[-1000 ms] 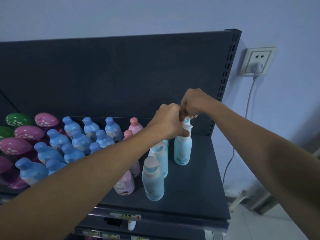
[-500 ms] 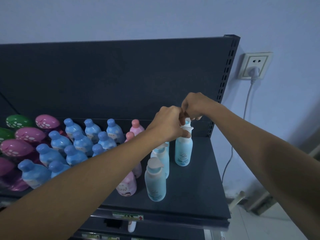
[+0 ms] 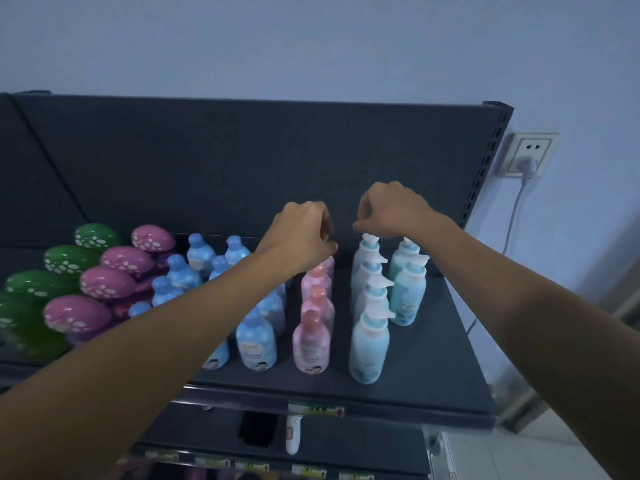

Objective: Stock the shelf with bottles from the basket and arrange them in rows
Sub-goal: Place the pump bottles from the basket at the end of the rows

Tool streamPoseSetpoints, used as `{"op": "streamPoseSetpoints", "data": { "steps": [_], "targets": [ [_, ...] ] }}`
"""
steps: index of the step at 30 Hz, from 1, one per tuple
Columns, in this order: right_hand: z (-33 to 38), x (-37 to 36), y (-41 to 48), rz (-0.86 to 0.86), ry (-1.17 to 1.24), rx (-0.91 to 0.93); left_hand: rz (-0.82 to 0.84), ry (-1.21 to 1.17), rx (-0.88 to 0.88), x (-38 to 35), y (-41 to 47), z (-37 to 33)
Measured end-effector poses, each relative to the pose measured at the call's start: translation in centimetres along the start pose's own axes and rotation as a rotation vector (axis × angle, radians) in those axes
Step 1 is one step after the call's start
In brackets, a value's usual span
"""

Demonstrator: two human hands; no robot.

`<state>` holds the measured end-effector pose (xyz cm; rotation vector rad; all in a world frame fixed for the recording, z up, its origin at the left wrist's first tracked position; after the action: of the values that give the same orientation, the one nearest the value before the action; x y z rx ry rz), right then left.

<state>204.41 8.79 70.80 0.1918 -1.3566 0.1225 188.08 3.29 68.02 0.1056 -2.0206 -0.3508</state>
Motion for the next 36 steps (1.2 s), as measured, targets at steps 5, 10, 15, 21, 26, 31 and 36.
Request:
{"op": "streamPoseSetpoints", "data": {
  "steps": [5,10,15,21,26,31,36],
  "targets": [
    [6.9,-0.9,-3.0,-0.012,-0.002,0.029,0.021,0.014,0.007,3.6,-3.3,5.5],
    [14.3,-3.4,-6.0,0.000,-0.028,0.018,0.051,-0.012,-0.001,7.0,-7.2,11.4],
    [21.9,-6.8,-9.3,0.006,-0.020,-0.035,0.094,0.003,-0.055,10.0,-12.3,17.7],
    [30.5,-12.4,-14.1,0.042,0.053,-0.017,0.173,-0.008,-0.068,12.1,-18.9,26.1],
    [35.4,-17.7,-16.9,0.162,0.068,0.006,0.260,0.005,-0.004,11.8,-23.9,31.7],
    [38.4,-23.3,-18.7,0.294,0.062,0.021,0.373,0.014,0.067,9.5,-28.1,36.6],
    [40.2,-30.2,-20.7,0.410,0.073,-0.015,0.488,0.022,0.161,5.5,-32.5,41.5]
  ]
}}
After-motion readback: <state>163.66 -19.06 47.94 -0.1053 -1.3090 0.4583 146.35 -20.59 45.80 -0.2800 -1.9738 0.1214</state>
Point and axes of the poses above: each hand's wrist, its own y-axis towards the middle knuckle, its own x-axis out of the back of the hand, z = x × y, the point moved 2 cm from there along y, towards the middle knuckle, and after that the axes turned 2 degrees about -x, right-handed, at the moved point
